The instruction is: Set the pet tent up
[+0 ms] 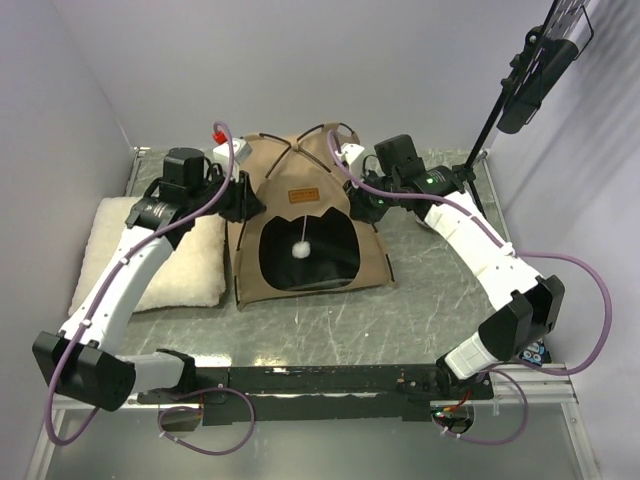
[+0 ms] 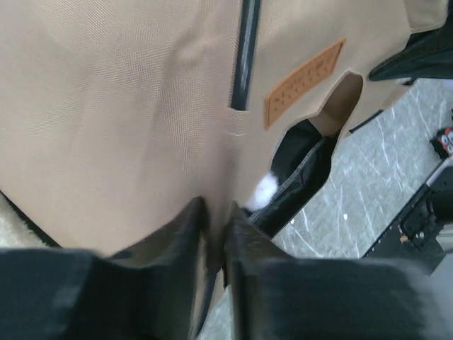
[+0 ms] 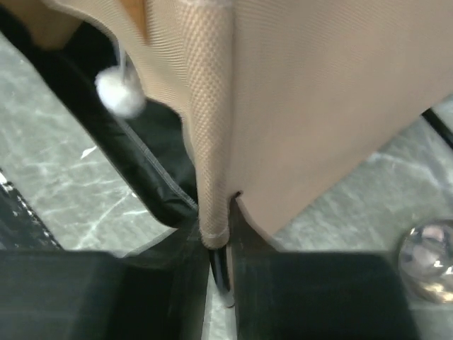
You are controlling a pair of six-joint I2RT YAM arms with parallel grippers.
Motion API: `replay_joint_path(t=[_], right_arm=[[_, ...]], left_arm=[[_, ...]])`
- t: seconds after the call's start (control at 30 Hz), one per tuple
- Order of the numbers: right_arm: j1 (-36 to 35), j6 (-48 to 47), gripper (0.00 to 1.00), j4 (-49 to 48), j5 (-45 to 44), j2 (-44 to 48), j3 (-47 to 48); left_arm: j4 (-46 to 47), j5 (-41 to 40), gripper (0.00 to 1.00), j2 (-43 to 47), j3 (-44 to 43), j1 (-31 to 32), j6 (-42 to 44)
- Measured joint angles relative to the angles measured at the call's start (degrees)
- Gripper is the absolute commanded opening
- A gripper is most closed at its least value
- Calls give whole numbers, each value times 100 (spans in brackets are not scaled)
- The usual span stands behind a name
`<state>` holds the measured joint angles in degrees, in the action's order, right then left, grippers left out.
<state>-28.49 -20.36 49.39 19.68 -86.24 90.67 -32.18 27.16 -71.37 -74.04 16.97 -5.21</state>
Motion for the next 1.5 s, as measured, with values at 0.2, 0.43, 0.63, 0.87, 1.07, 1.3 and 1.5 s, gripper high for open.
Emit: replay_joint_path(t=[0.2,0.43,0.63,0.87,1.07,1.3,1.5], right_arm=[[9,114,0,273,380,-249,487],[-221,221,0,-479,181,358,935],[-426,-920,0,-3469,-284,1460,-625],[-304,-2074,0,-6961,-658,262,-1692],[-177,-2577,0,-8745,-833,-1244,-1794],[-4,-2702,0,-9667,-866,-1993,-1808],[-63,-2527,0,-9777,-817,-1646,-2747]], left_arm=[[-302,304,1,-319,-516,0,63],[-245,400,1,-52,-1961,142,640],[2173,457,1,1176,-345,201,2411],[5401,791,1,352,1119,-415,3191],[7270,1056,1,-1156,1652,-929,3213],[7930,1207,1,-1858,1681,-964,3429],[7501,1486,1,-1517,2302,-953,3755]])
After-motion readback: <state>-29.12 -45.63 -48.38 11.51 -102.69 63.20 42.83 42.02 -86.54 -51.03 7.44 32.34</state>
